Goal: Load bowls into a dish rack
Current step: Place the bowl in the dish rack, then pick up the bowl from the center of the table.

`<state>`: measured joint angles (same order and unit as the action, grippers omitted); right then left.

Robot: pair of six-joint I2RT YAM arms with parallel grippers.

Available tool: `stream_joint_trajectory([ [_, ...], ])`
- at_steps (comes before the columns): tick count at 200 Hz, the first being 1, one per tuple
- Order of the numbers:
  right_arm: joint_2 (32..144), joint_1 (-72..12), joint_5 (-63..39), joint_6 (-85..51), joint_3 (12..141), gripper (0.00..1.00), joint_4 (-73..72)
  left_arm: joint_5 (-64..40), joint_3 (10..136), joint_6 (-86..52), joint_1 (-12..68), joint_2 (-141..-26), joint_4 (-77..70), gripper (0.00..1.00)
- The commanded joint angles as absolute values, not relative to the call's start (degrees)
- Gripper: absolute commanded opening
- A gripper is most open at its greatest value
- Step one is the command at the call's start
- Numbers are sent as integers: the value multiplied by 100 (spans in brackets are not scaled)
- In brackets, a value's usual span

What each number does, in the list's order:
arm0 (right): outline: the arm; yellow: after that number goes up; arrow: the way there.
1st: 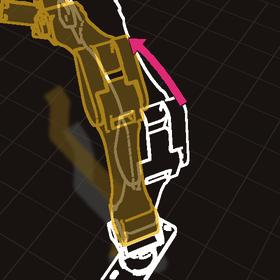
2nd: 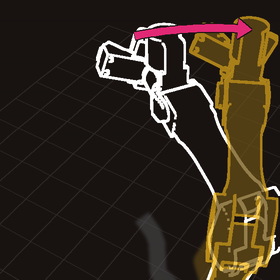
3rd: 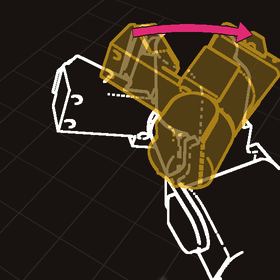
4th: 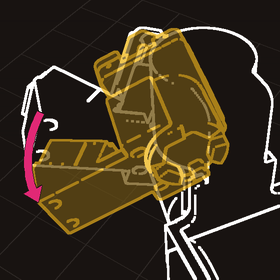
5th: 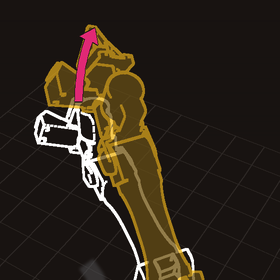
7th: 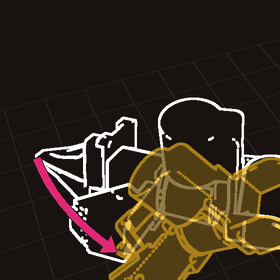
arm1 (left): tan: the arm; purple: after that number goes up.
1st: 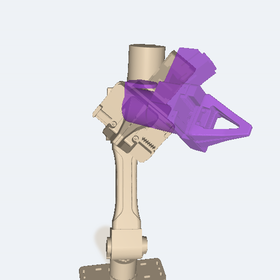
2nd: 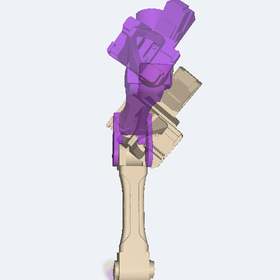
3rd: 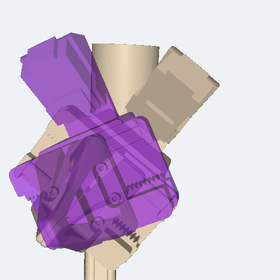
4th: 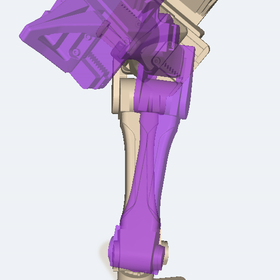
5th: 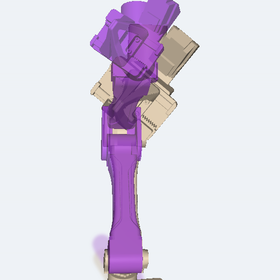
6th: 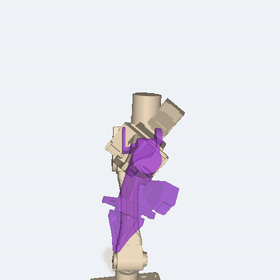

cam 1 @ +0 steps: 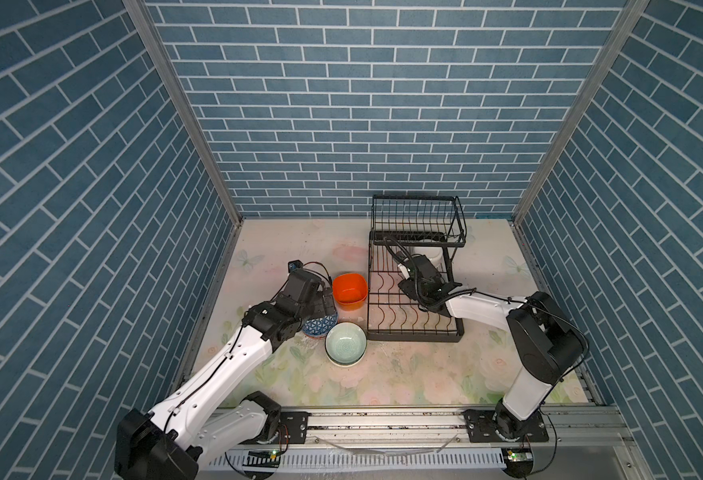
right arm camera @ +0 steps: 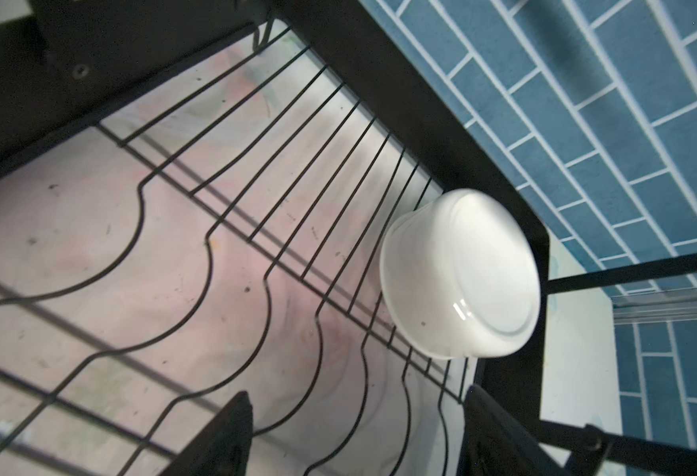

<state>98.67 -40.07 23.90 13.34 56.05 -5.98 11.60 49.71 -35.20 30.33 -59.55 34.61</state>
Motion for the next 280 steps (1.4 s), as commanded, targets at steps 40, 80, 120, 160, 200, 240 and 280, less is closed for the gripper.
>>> stream_joint_trajectory([
  [40,8838,-4184,1405,-208,5212,75,116,1292,5384,-3368,3003,-6234,3792,100],
  [80,8174,-4184,589,-1048,4974,75,366,1261,5691,-3315,2997,-6645,3972,100],
  [120,7844,-4184,53,-1911,5080,73,898,1199,6077,-3127,2998,-7146,4141,100],
  [160,7354,-4192,-338,-2615,5123,70,1234,1157,6564,-2860,2989,-7835,4282,100],
  [200,6833,-4195,-222,-2709,5107,69,1344,1074,7098,-2742,2936,-8688,4438,98],
  [240,6779,-4197,-128,-2619,5102,68,1432,972,7609,-2660,2911,-9459,4585,92],
  [280,6762,-4192,-70,-2611,4997,68,1387,954,8004,-2637,2878,-10045,4709,74],
])
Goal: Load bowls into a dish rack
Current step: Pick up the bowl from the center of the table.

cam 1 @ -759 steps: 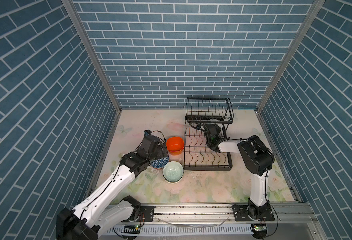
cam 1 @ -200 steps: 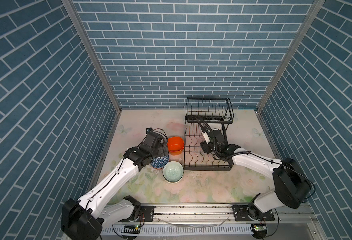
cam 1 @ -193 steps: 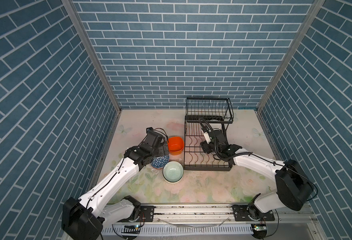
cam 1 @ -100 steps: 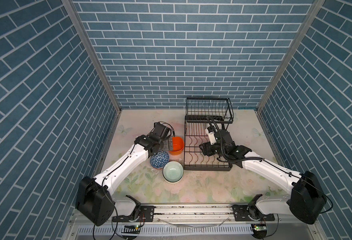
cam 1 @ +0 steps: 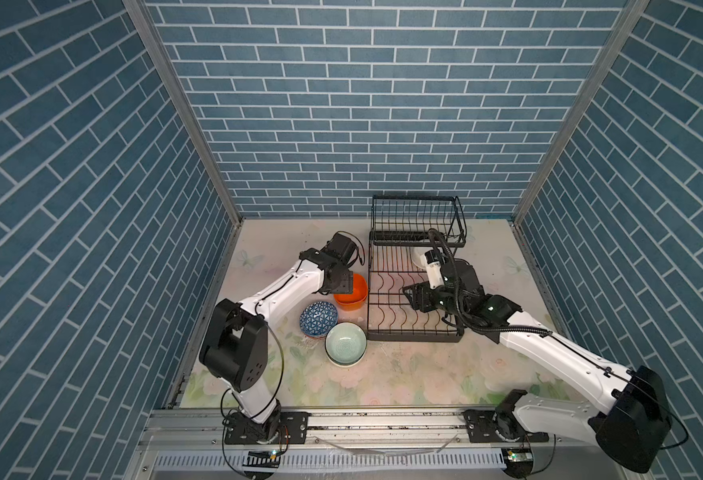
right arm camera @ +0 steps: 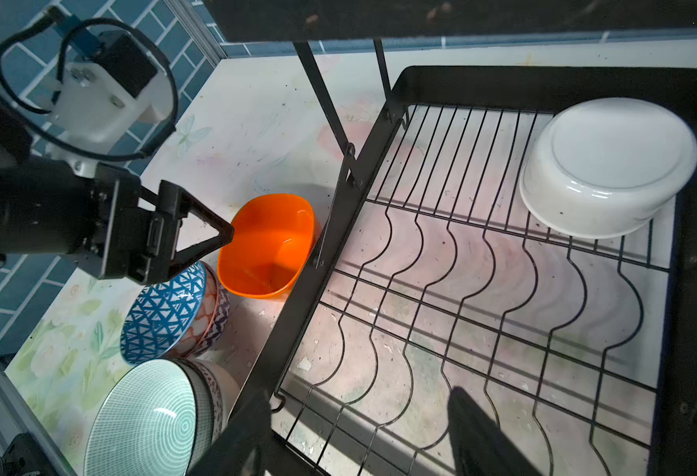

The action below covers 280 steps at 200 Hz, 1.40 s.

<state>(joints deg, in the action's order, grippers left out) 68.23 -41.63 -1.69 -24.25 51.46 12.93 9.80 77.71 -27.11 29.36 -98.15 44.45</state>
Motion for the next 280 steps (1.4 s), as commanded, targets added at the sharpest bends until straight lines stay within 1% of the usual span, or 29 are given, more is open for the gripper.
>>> stream_joint_trajectory([
  [1,6765,-4192,-70,-2611,4990,68,1384,947,8010,-2637,2876,-10068,4710,74],
  [23,6756,-4190,-40,-2610,4907,68,1332,876,8113,-2628,2850,-10308,4702,65],
  [79,6809,-4191,-44,-2611,4774,68,1164,803,8234,-2695,2775,-10751,4628,56],
  [140,6805,-4195,-74,-2585,4695,68,1099,865,8326,-2716,2748,-11065,4579,38],
  [168,6794,-4195,-56,-2584,4667,68,1092,950,8298,-2703,2739,-11059,4555,31],
  [182,6807,-4192,-72,-2584,4669,68,1098,967,8255,-2707,2734,-11040,4501,25],
  [212,6829,-4192,-94,-2584,4653,68,1090,979,8197,-2716,2734,-10992,4417,18],
  [227,6838,-4190,-92,-2575,4641,68,1090,979,8168,-2716,2734,-10935,4364,13],
  [261,6895,-4192,-115,-2575,4623,68,1059,1072,8167,-2723,2741,-10772,4324,7],
  [280,6934,-4193,-156,-2575,4623,68,1025,1158,8168,-2714,2739,-10664,4324,0],
])
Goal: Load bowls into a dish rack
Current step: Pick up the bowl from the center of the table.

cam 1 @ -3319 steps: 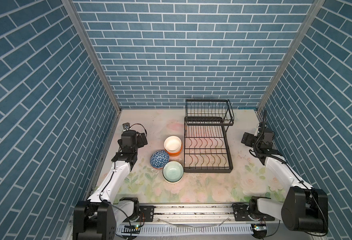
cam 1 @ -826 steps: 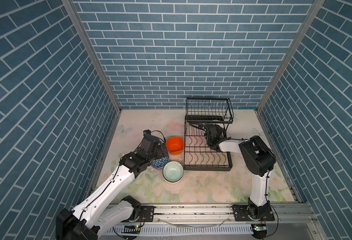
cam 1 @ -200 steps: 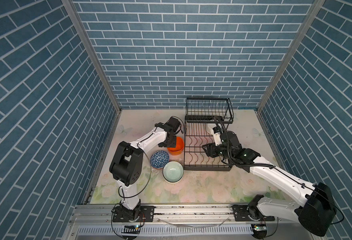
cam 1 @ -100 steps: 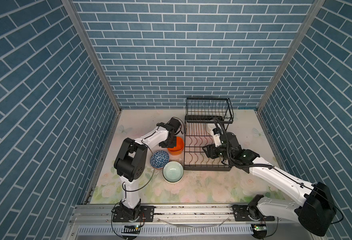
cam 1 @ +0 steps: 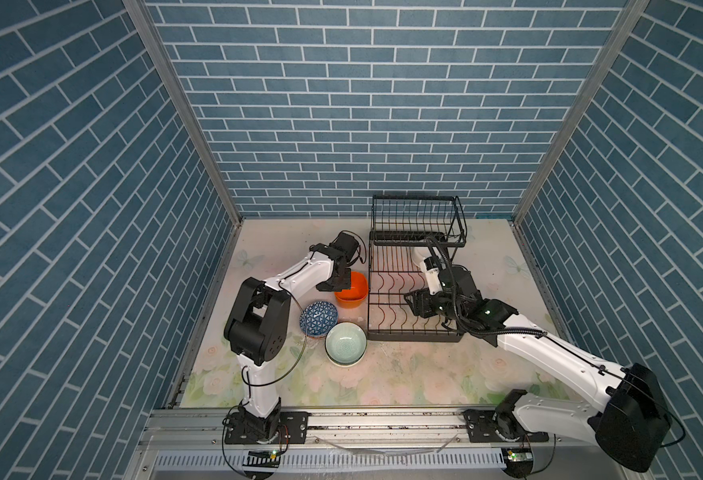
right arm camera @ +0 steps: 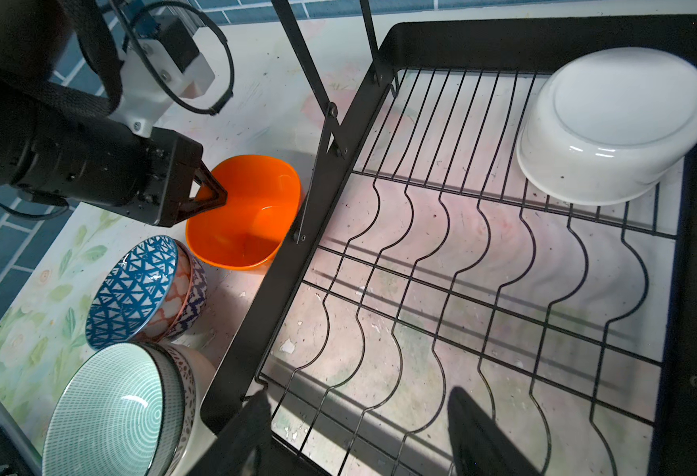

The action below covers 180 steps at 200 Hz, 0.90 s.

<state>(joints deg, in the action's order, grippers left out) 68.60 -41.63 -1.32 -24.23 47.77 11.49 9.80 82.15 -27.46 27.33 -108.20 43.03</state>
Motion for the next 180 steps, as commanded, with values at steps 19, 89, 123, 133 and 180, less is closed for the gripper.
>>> stream_joint_trajectory([
  [19,6976,-4192,-200,-2545,4654,68,1028,1235,8140,-2698,2734,-10512,4292,0],
  [89,7125,-4192,-466,-2206,4867,69,1151,1385,7753,-2610,2740,-9582,4085,0],
  [123,7244,-4192,-1215,-2035,5061,70,1297,1014,7135,-2564,2737,-8872,3720,0],
  [133,7256,-4191,-1408,-2023,5083,71,1273,840,6944,-2553,2734,-8669,3614,0],
  [180,7285,-4184,-1982,-2094,5221,75,1211,124,6243,-2618,2754,-7891,3289,0],
])
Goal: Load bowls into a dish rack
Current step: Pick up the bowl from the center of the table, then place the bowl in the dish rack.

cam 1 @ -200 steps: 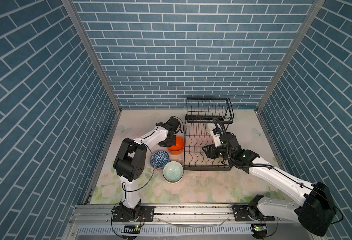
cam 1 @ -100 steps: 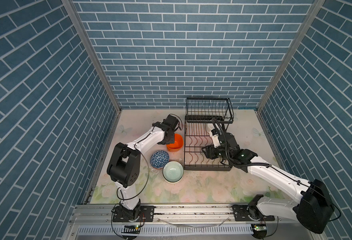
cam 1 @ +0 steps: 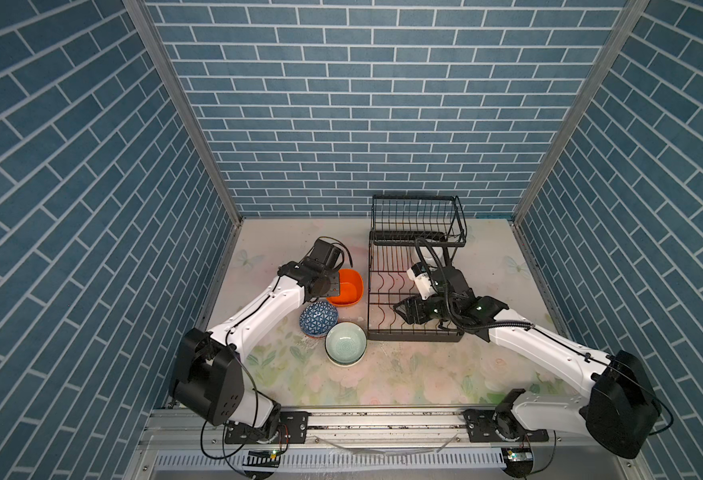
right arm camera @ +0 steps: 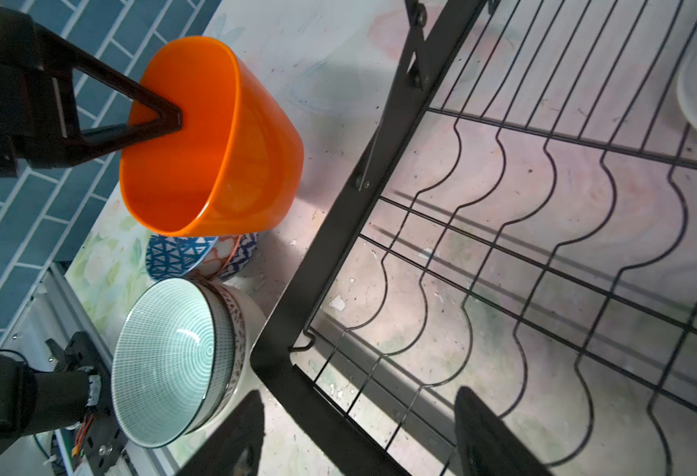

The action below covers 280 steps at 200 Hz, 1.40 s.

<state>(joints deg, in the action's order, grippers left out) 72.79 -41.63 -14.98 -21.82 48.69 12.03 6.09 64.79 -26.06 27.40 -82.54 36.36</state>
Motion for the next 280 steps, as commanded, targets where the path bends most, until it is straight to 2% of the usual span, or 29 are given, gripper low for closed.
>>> stream_joint_trajectory([
  [1,7286,-4184,-1993,-2097,5225,75,1212,106,6233,-2623,2752,-7883,3275,0],
  [29,7149,-4156,-2276,-2294,5230,81,1079,-303,5946,-2705,2755,-7589,2957,0],
  [59,6976,-4022,-2556,-2563,5225,91,979,-830,5811,-2833,2756,-7514,2529,0],
  [75,6905,-3894,-2766,-2720,5212,99,909,-1176,5760,-2948,2754,-7520,2237,0],
  [154,6931,-3573,-3402,-3071,5373,99,896,-2307,5398,-3512,2878,-7551,876,0],
  [280,7136,-3430,-3909,-3504,5396,97,392,-2660,5054,-3753,3156,-7731,-346,0],
])
